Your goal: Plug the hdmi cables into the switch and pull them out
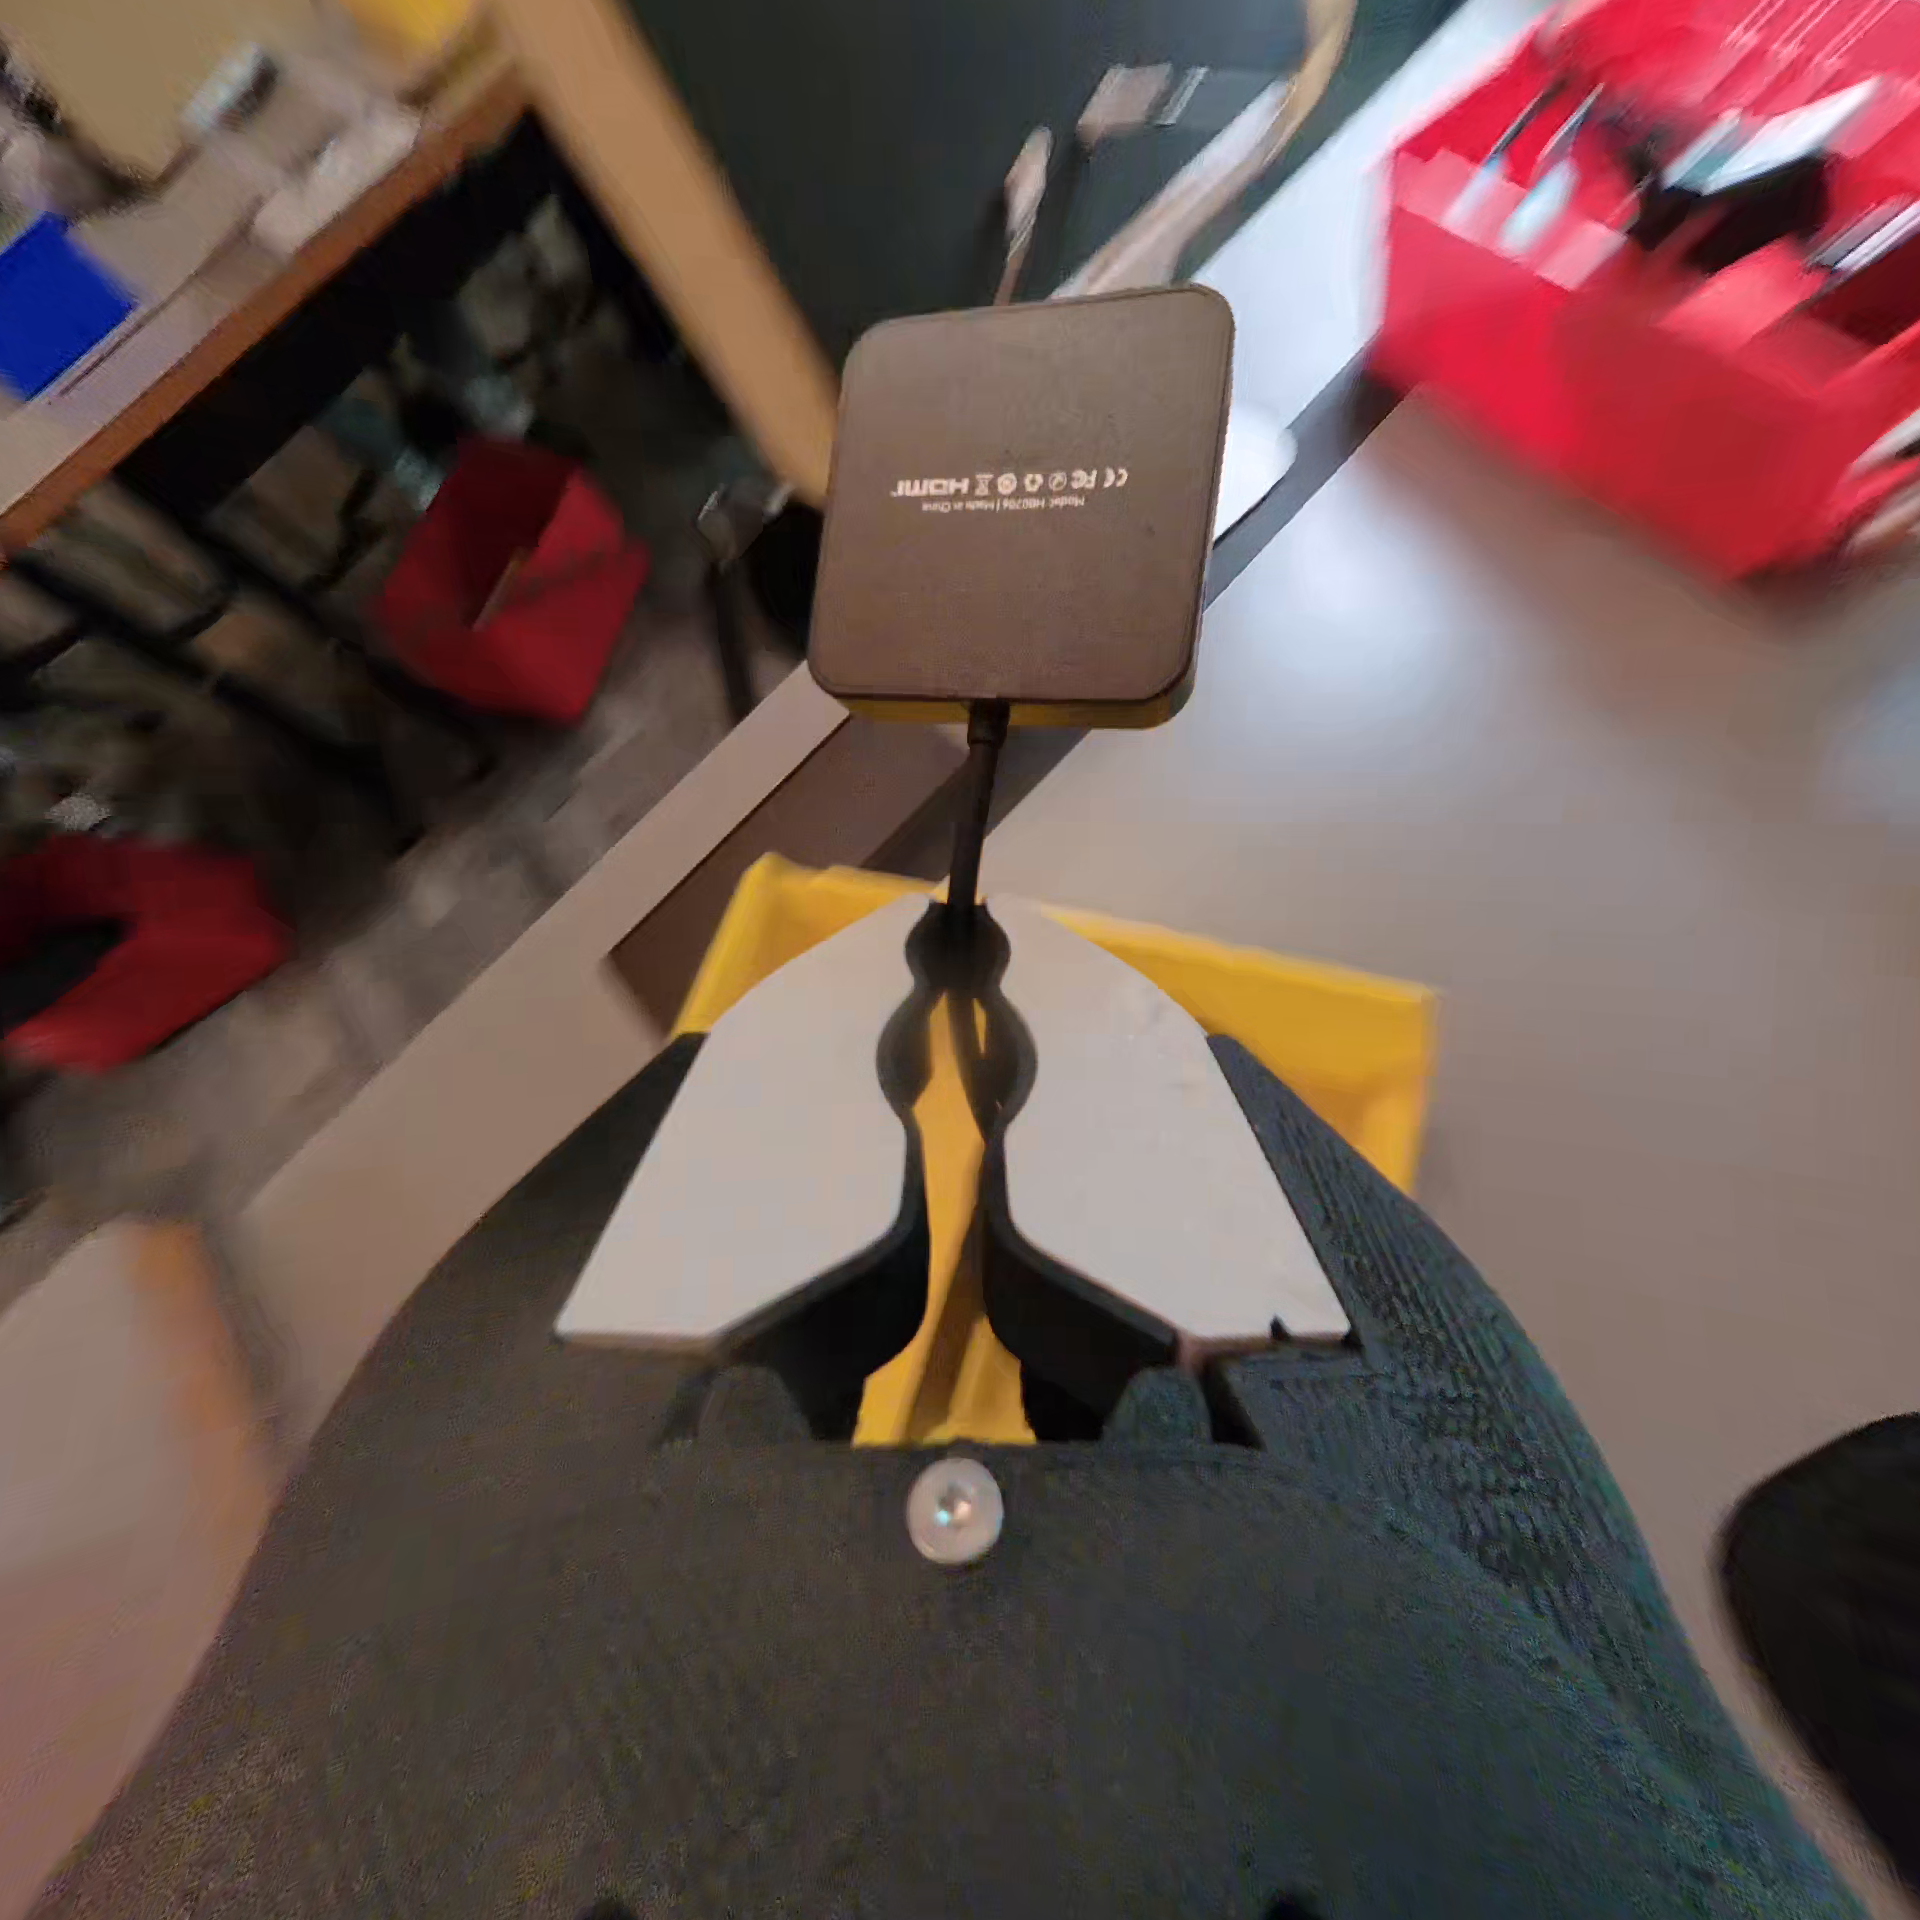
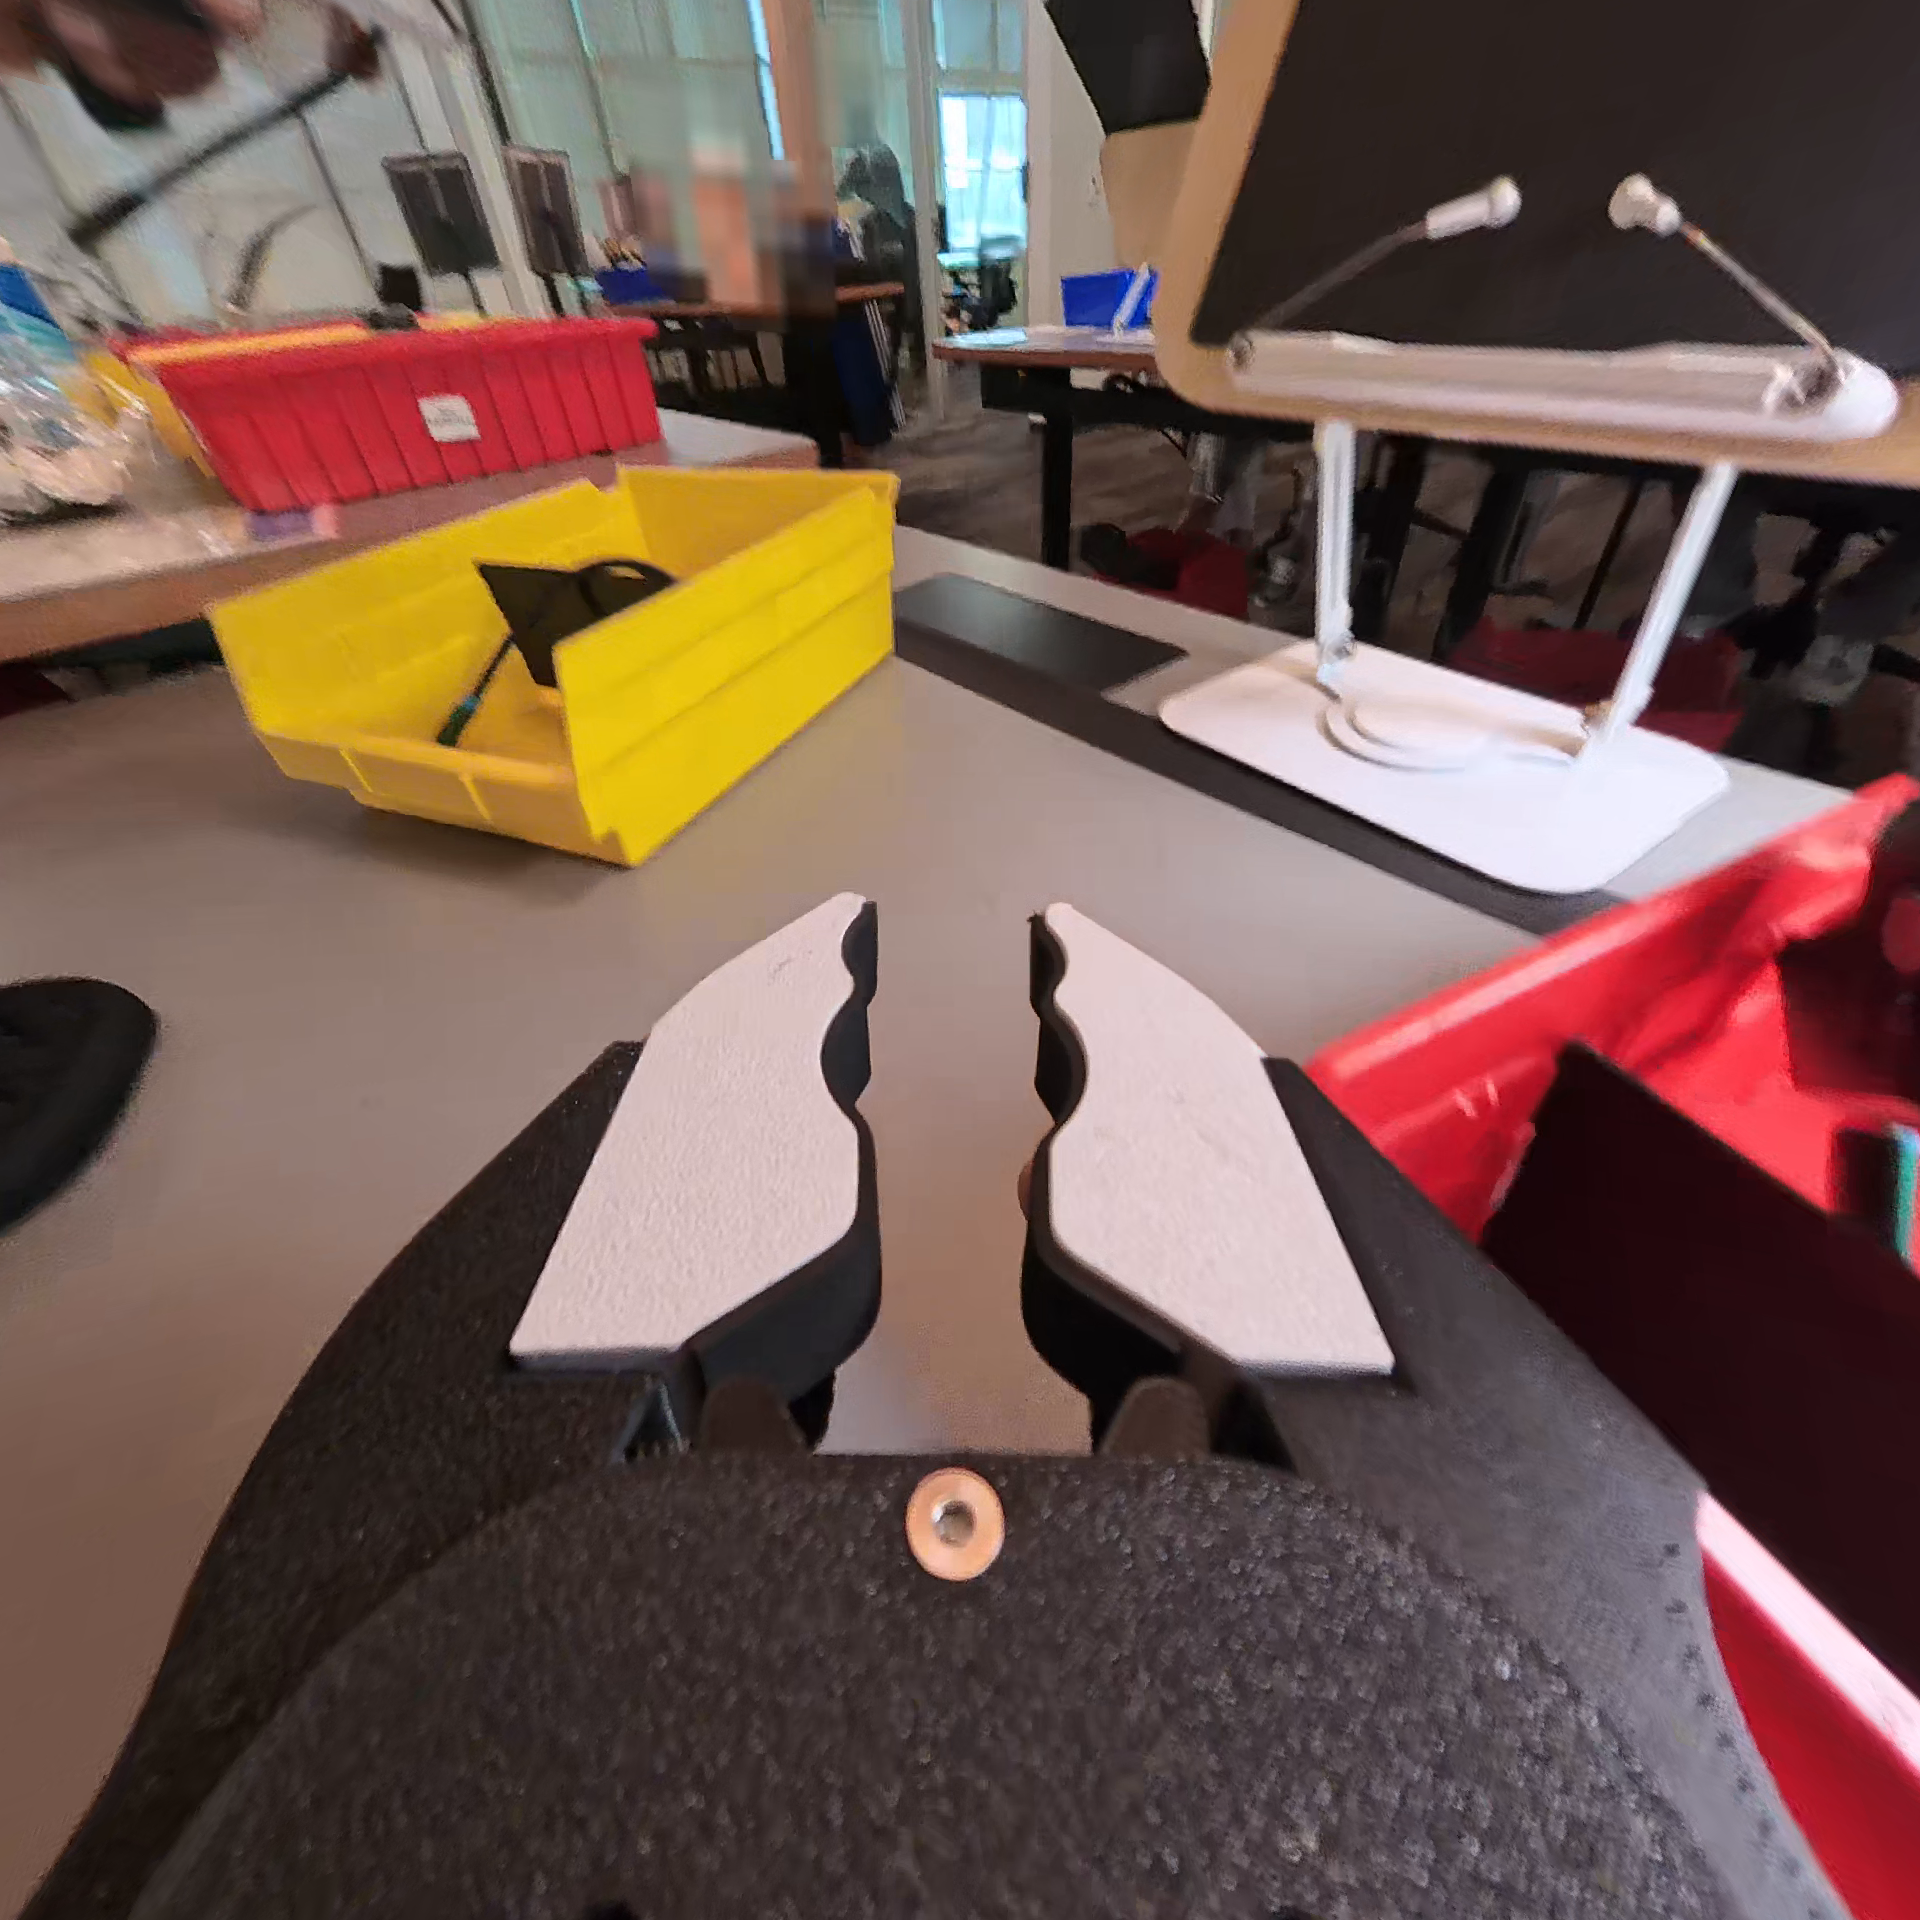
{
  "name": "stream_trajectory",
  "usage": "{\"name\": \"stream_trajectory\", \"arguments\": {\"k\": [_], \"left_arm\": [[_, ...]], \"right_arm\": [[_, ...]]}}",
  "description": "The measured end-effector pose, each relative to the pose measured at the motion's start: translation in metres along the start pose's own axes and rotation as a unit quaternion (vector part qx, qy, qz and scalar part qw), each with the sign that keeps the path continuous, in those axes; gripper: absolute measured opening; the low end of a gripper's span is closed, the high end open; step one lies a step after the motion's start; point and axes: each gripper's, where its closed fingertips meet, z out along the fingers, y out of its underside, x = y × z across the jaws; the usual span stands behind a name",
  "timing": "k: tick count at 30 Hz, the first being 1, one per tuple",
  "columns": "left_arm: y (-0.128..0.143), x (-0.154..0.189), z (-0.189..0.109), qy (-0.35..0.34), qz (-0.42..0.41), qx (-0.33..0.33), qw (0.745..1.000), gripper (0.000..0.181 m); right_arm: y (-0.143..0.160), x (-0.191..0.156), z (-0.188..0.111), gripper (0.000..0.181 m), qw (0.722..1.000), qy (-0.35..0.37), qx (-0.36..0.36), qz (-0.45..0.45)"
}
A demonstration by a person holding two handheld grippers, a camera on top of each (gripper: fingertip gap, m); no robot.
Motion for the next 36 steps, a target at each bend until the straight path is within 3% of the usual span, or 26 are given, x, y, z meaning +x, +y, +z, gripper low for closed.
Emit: {"name": "stream_trajectory", "arguments": {"k": [1, 4, 6, 9, 11, 14, 19, 22, 25, 27, 29, 32, 36], "left_arm": [[-0.012, 0.022, 0.000, 0.032, -0.017, 0.049, 0.998, 0.005], [-0.042, 0.094, 0.000, 0.139, -0.061, 0.196, 0.969, 0.005], [-0.061, 0.142, 0.000, 0.230, -0.084, 0.280, 0.928, 0.005], [-0.085, 0.205, 0.002, 0.367, -0.084, 0.351, 0.857, 0.004], [-0.099, 0.240, 0.000, 0.453, -0.065, 0.367, 0.810, 0.005], [-0.106, 0.278, 0.001, 0.534, -0.039, 0.346, 0.771, 0.005], [-0.095, 0.319, 0.013, 0.598, -0.041, 0.302, 0.741, 0.005], [-0.095, 0.332, 0.012, 0.622, -0.051, 0.297, 0.723, 0.005], [-0.096, 0.339, 0.012, 0.626, -0.050, 0.295, 0.720, 0.005], [-0.098, 0.339, 0.015, 0.611, -0.050, 0.297, 0.732, 0.005], [-0.100, 0.334, 0.025, 0.565, -0.045, 0.302, 0.767, 0.005], [-0.100, 0.320, 0.034, 0.489, -0.019, 0.309, 0.815, 0.020], [-0.100, 0.295, 0.034, 0.406, 0.005, 0.319, 0.856, 0.024]], "right_arm": [[-0.010, -0.007, 0.002, 0.028, 1.000, -0.022, 0.005, 0.004], [-0.051, -0.037, 0.008, 0.032, 0.994, -0.108, 0.017, 0.004], [-0.088, -0.057, 0.008, 0.032, 0.988, -0.144, 0.055, -0.021], [-0.140, -0.079, 0.003, 0.032, 0.975, -0.173, 0.122, -0.062], [-0.157, -0.093, -0.004, 0.034, 0.965, -0.204, 0.146, -0.074], [-0.157, -0.105, -0.019, 0.040, 0.952, -0.248, 0.155, -0.091], [-0.162, -0.103, -0.038, 0.054, 0.939, -0.291, 0.170, -0.071], [-0.163, -0.112, -0.049, 0.043, 0.924, -0.332, 0.178, -0.057], [-0.166, -0.120, -0.061, 0.025, 0.910, -0.361, 0.194, -0.063], [-0.167, -0.120, -0.064, 0.020, 0.907, -0.371, 0.191, -0.055], [-0.167, -0.115, -0.063, 0.016, 0.911, -0.363, 0.192, -0.050], [-0.172, -0.104, -0.064, 0.014, 0.915, -0.353, 0.196, -0.021], [-0.169, -0.089, -0.057, 0.013, 0.930, -0.332, 0.159, 0.022]]}}
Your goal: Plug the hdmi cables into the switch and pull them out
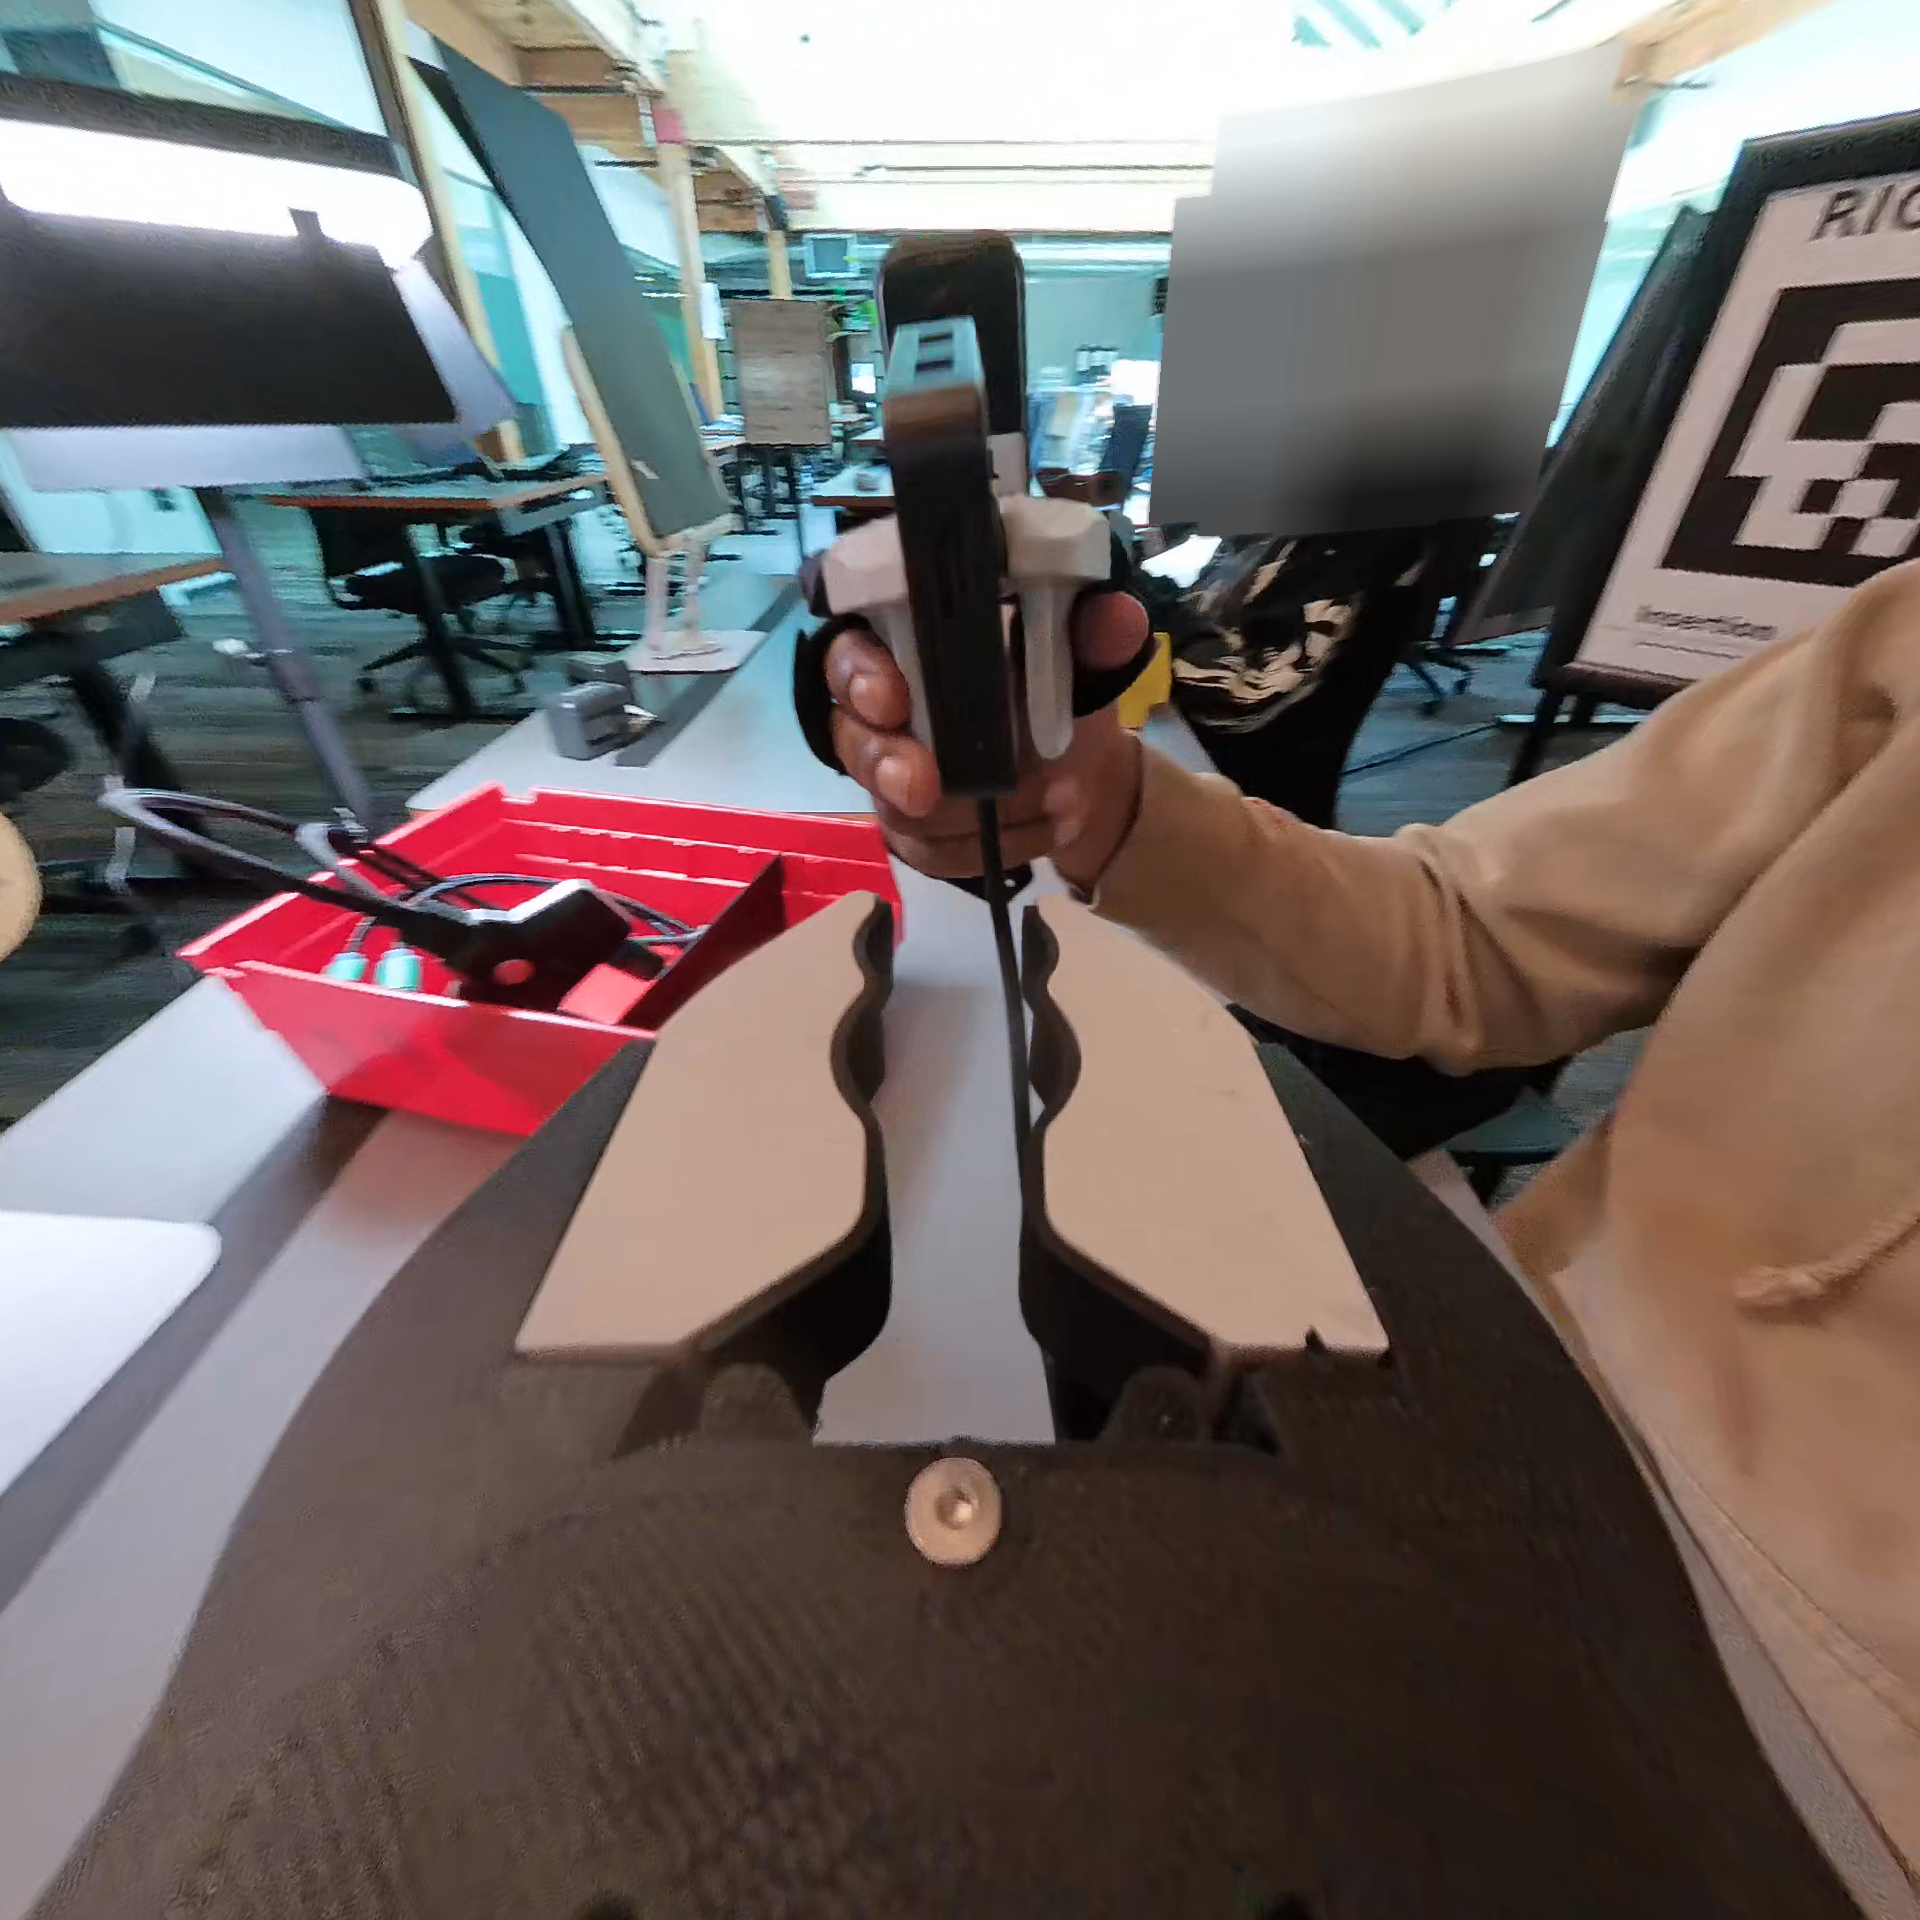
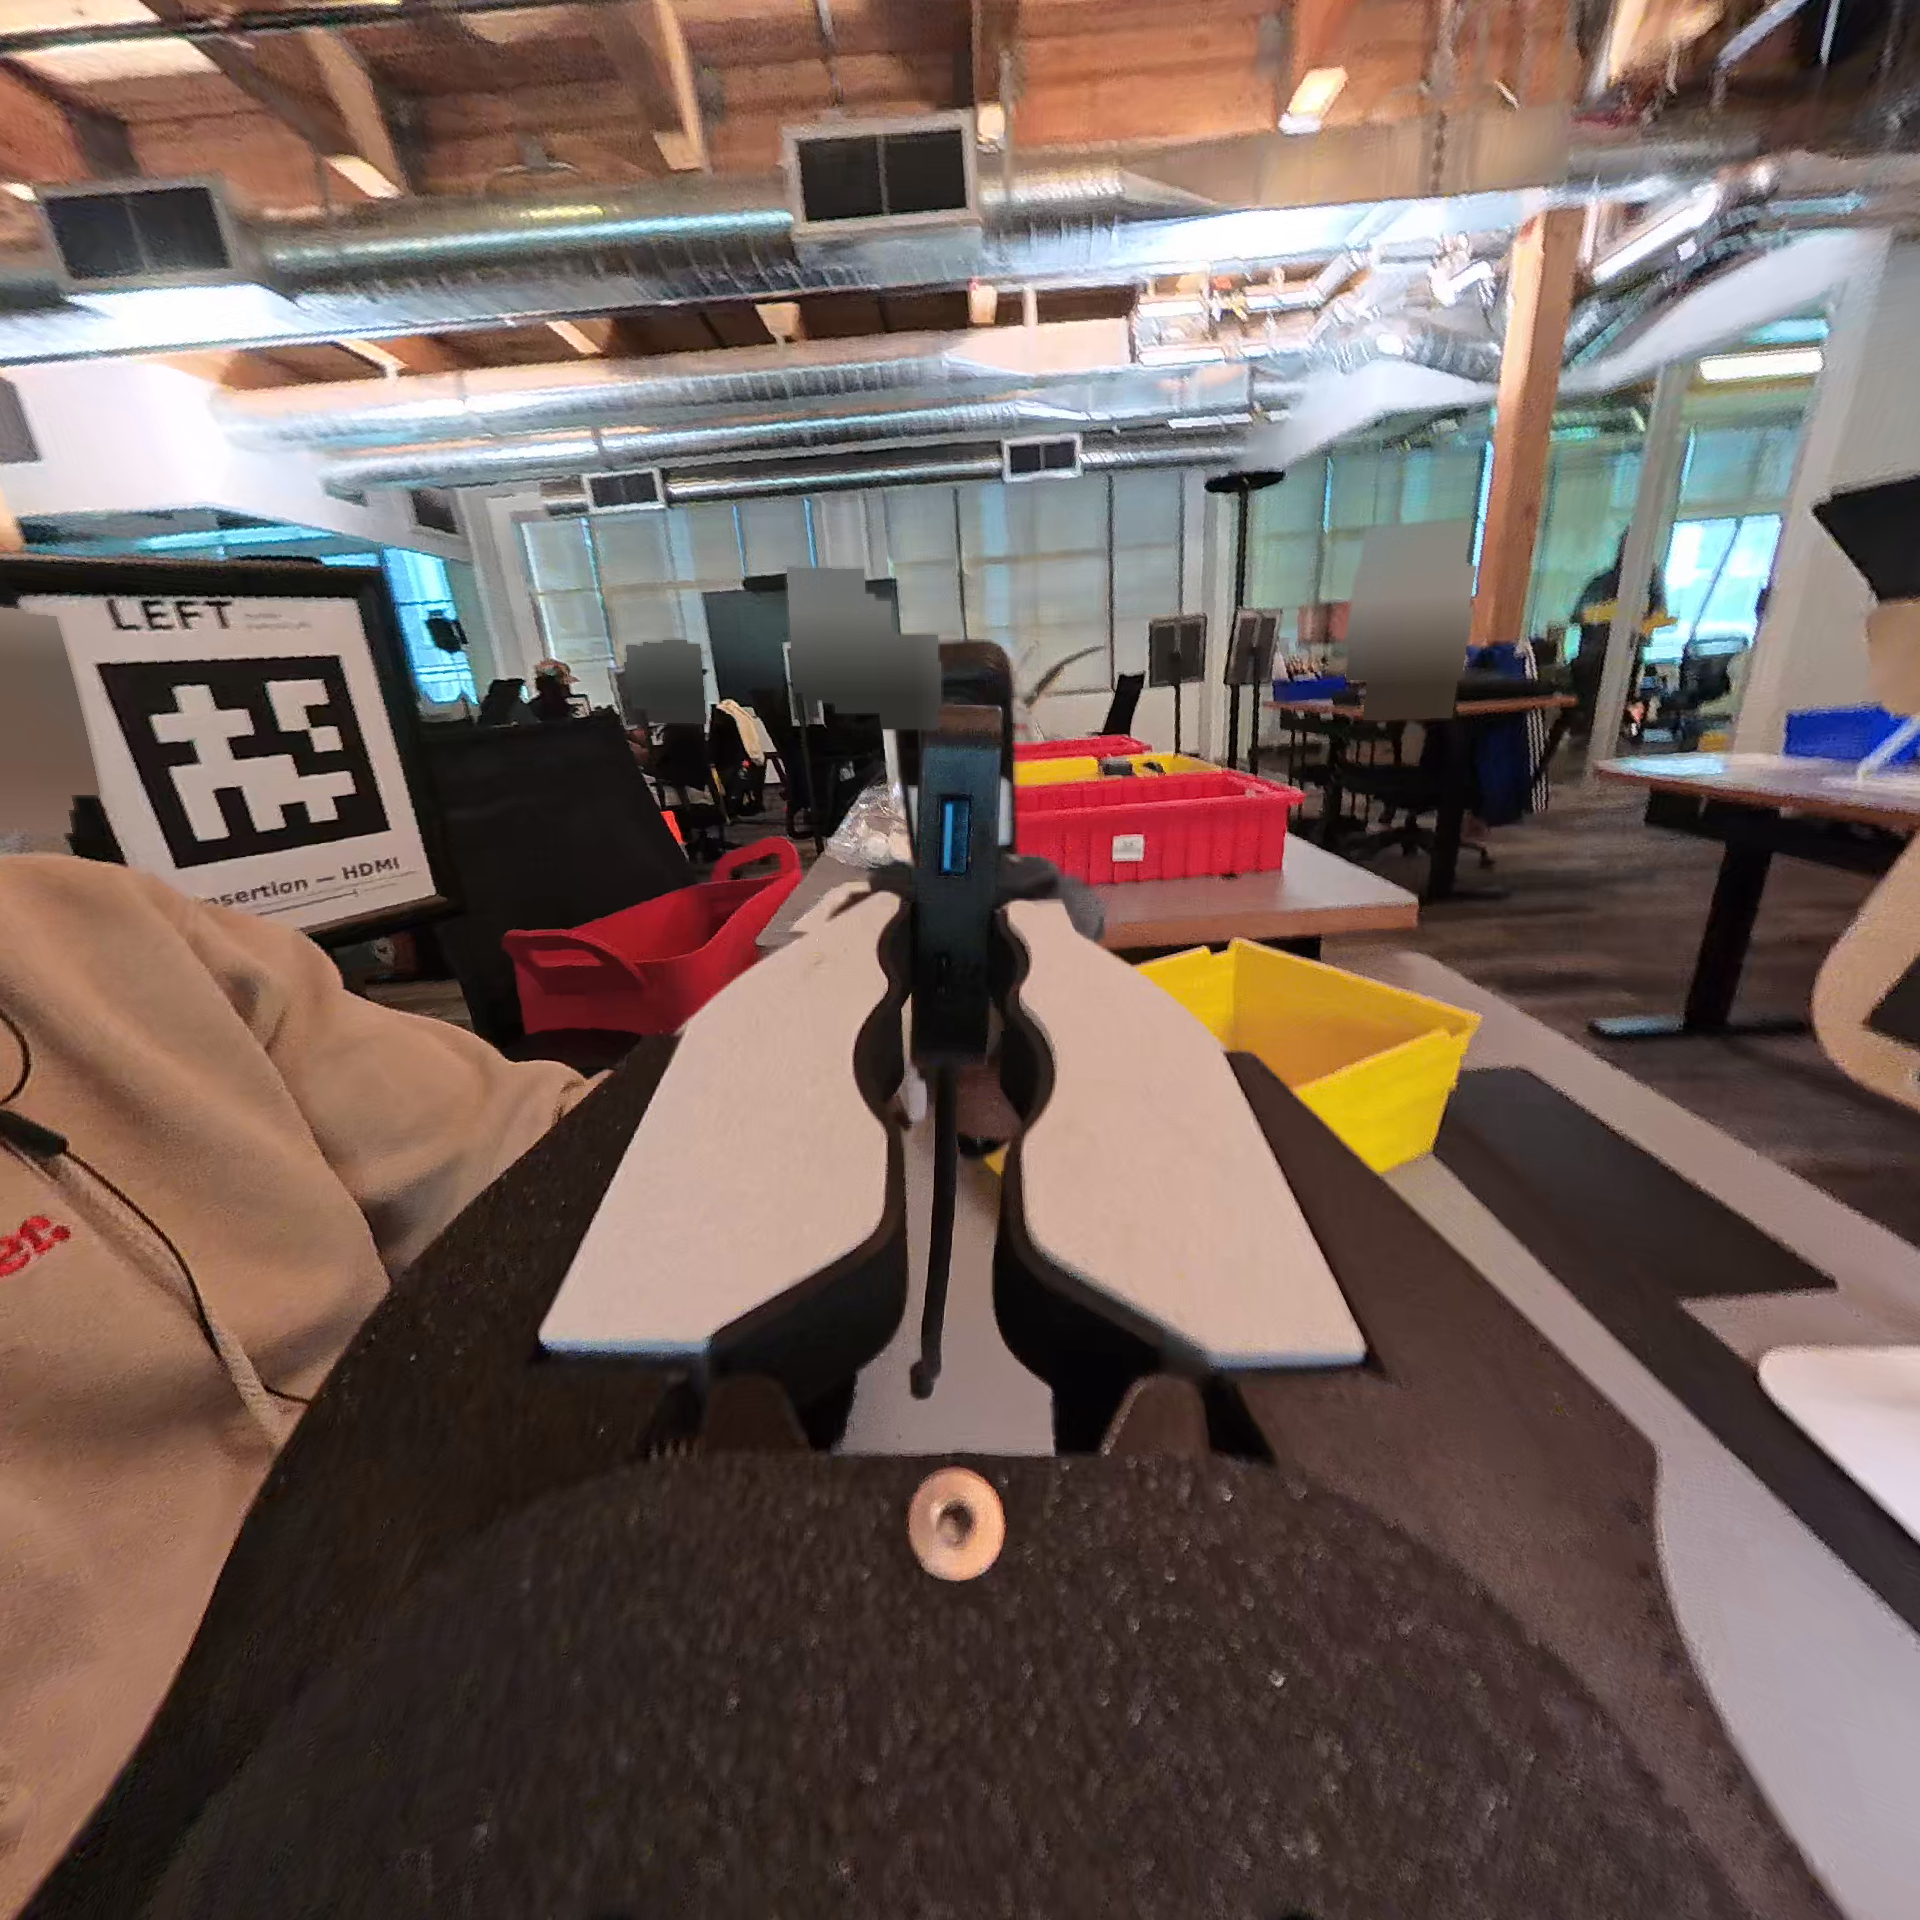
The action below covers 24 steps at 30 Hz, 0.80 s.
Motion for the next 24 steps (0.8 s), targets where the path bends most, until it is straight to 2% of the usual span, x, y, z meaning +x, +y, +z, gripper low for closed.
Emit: {"name": "stream_trajectory", "arguments": {"k": [5, 7, 10, 12, 15, 17, 18, 21, 22, 24], "left_arm": [[-0.011, -0.006, -0.003, -0.020, -0.029, 0.028, 0.999, 0.030], [-0.011, -0.015, -0.001, -0.036, -0.058, 0.039, 0.997, 0.021], [-0.012, -0.017, -0.004, -0.013, -0.113, 0.049, 0.992, 0.015], [-0.015, -0.021, -0.009, 0.007, -0.175, 0.065, 0.982, 0.014], [-0.011, -0.029, -0.019, 0.041, -0.287, 0.080, 0.954, 0.014], [0.001, -0.041, -0.022, 0.039, -0.352, 0.080, 0.932, 0.014], [0.007, -0.048, -0.024, 0.037, -0.379, 0.084, 0.921, 0.014], [0.026, -0.066, -0.024, 0.029, -0.439, 0.103, 0.892, 0.014], [0.031, -0.071, -0.023, 0.029, -0.455, 0.111, 0.883, 0.014], [0.042, -0.079, -0.022, 0.022, -0.477, 0.115, 0.871, 0.014]], "right_arm": [[0.022, 0.017, 0.011, 0.013, 0.997, 0.034, -0.035, 0.062], [0.031, 0.017, 0.019, 0.013, 0.996, 0.026, -0.042, 0.078], [0.037, 0.022, 0.026, 0.013, 0.995, 0.041, -0.037, 0.088], [0.041, 0.024, 0.026, 0.015, 0.995, 0.061, -0.059, 0.045], [0.045, 0.031, 0.017, 0.025, 0.981, 0.115, -0.113, -0.109], [0.046, 0.033, 0.012, 0.029, 0.947, 0.151, -0.146, -0.243], [0.048, 0.039, 0.009, 0.031, 0.915, 0.181, -0.169, -0.319], [0.070, 0.068, 0.002, 0.043, 0.765, 0.257, -0.278, -0.520], [0.080, 0.075, 0.003, 0.047, 0.736, 0.263, -0.295, -0.550], [0.101, 0.087, 0.009, 0.051, 0.713, 0.269, -0.300, -0.574]]}}
